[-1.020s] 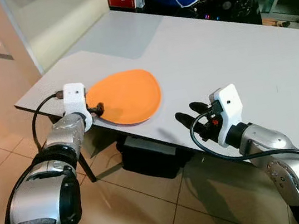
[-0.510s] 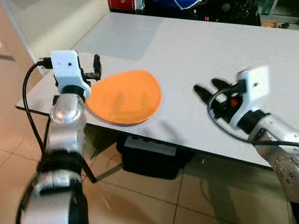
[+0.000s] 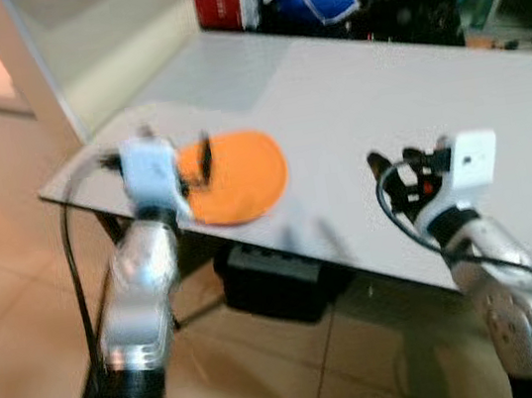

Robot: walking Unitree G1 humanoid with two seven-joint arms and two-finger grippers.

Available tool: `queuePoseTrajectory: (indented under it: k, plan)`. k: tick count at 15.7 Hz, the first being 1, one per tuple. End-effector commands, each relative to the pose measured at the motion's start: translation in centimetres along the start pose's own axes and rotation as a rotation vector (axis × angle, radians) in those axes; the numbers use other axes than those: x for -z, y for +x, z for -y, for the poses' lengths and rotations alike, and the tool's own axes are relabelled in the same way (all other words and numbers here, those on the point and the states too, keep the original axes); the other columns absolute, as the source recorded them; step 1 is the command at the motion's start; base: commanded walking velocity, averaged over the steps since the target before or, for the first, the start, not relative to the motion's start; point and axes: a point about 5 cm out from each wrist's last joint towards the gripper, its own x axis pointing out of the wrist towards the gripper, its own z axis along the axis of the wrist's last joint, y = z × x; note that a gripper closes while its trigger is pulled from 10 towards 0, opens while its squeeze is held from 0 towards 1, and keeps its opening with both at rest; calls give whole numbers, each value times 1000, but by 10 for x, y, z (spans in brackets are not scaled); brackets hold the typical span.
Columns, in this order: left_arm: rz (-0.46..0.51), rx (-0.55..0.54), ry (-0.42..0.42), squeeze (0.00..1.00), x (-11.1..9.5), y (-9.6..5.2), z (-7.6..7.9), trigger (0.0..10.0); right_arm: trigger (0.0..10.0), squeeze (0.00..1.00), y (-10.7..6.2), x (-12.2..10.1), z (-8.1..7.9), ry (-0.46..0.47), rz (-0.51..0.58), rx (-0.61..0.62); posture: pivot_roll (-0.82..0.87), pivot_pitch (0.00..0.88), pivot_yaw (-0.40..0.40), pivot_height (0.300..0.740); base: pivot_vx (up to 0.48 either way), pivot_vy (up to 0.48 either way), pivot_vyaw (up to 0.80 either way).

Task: Setting the table

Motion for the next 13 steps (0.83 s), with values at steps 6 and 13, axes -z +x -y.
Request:
queuePoseTrajectory:
  k: [6, 13]
  plan:
    - [-152, -158, -6, 0, 8, 27, -24, 10000, 10000, 0, 11, 2, -8, -34, -11, -41, -53, 0, 5, 740, 0, 0, 0]
    - [-391, -204, -52, 0, 35, 68, -65, 10000, 10000, 0, 6, -1, -15, -103, -74, -202, -125, 7, 20, 740, 0, 0, 0]
